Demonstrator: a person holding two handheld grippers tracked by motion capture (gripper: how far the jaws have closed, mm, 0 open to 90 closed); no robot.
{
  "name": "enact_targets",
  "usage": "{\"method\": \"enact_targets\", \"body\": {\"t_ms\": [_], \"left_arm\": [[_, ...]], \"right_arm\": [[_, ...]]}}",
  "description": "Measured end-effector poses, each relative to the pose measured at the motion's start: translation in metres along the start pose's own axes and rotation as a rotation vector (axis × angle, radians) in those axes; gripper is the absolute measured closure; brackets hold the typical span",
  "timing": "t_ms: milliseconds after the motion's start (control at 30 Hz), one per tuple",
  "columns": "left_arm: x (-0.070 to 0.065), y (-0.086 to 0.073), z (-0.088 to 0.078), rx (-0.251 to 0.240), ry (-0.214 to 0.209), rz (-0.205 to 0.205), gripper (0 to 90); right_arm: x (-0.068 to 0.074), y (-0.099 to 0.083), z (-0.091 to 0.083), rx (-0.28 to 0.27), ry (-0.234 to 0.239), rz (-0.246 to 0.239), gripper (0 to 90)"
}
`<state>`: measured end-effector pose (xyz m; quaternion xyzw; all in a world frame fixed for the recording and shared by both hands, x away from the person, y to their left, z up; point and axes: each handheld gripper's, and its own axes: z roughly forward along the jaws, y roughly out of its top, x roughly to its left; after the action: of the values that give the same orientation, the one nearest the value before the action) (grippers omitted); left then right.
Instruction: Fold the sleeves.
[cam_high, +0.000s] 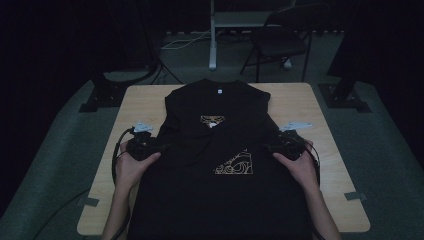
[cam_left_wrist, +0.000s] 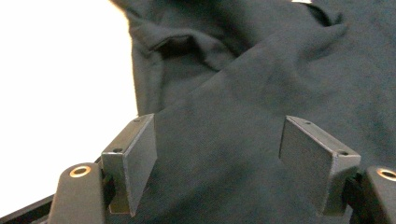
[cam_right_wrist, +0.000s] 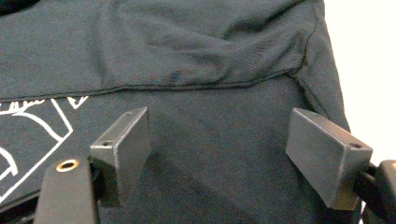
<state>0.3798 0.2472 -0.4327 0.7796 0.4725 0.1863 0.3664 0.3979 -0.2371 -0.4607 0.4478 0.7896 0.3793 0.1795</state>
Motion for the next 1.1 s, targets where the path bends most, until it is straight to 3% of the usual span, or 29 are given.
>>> {"method": "enact_targets", "body": {"t_ms": [133, 300, 633, 733, 1100], "left_arm": [[0.008, -0.005, -0.004, 0.001, 0.017, -0.018, 28.7], [0.026, -0.011, -0.01, -0.008, 0.041, -0.069, 28.7], [0.047, -0.013, -0.005, -0.002, 0.056, -0.125, 28.7], [0.05, -0.013, -0.002, -0.008, 0.05, -0.144, 28.7], [0.051, -0.015, 0.004, 0.007, 0.061, -0.147, 29.3]], "right_arm": [[0.0, 0.0, 0.0, 0.0, -0.001, 0.0, 22.1], [0.0, 0.0, 0.0, 0.0, 0.0, 0.0, 22.1], [0.0, 0.0, 0.0, -0.001, 0.001, 0.002, 22.1], [0.0, 0.0, 0.0, -0.001, 0.002, 0.002, 22.1], [0.0, 0.0, 0.0, -0.001, 0.001, 0.001, 22.1]]}}
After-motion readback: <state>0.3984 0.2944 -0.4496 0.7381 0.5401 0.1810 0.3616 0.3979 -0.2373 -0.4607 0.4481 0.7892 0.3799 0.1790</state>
